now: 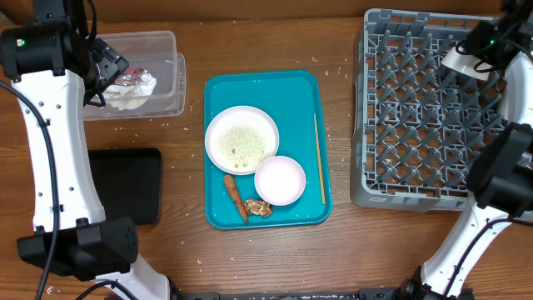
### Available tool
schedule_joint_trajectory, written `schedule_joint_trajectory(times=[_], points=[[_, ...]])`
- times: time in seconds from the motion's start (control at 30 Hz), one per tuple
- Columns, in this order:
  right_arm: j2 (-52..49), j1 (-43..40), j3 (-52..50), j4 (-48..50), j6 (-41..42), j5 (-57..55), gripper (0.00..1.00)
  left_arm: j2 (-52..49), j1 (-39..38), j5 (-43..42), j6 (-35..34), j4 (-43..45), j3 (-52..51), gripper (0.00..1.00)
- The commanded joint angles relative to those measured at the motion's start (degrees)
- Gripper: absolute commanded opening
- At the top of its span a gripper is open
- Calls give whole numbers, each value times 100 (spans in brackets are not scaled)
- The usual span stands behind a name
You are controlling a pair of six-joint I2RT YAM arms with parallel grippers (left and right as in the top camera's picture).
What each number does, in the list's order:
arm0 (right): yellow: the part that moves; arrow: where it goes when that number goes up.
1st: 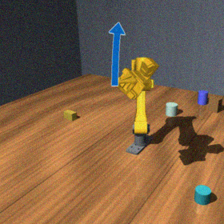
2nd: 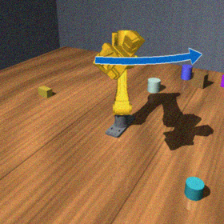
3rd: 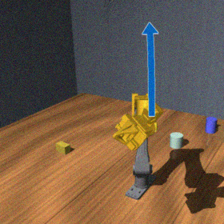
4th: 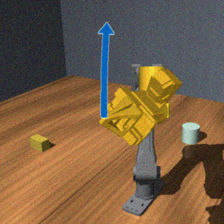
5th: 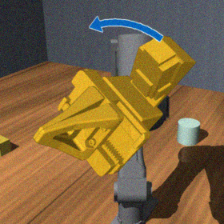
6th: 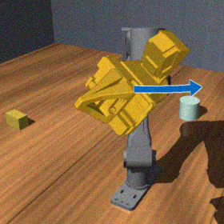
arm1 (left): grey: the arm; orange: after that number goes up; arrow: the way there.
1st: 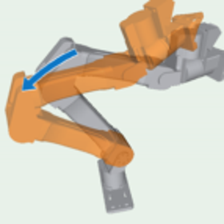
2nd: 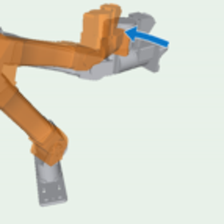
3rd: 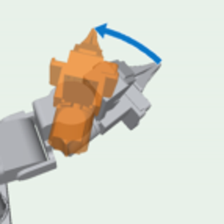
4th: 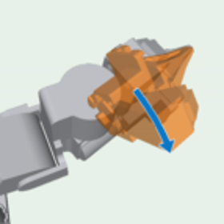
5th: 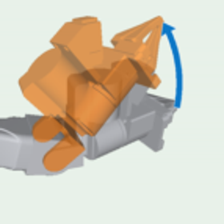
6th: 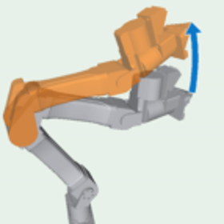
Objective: Sort waste into correct bins and load items into the dishwasher
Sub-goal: 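Withdraw the right gripper from the rack toward the pink bowl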
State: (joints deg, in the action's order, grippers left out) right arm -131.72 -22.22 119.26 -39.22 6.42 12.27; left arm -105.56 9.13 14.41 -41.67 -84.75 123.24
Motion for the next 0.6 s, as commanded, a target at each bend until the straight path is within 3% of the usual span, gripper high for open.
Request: schedule_joint_trajectory(times=[0.0, 0.37, 0.5, 0.57], points=[[37, -31, 81, -267, -52, -243, 26, -9, 11, 103, -74, -9, 17, 100], [533, -35, 83, -1161, -33, -492, 27, -9, 11, 103, -74, -9, 17, 100], [1117, -22, 83, -1521, -33, -210, 40, -9, 11, 103, -74, -9, 17, 100], [1416, 26, 83, -1812, -37, 555, 59, -9, 11, 103, -74, -9, 17, 100]])
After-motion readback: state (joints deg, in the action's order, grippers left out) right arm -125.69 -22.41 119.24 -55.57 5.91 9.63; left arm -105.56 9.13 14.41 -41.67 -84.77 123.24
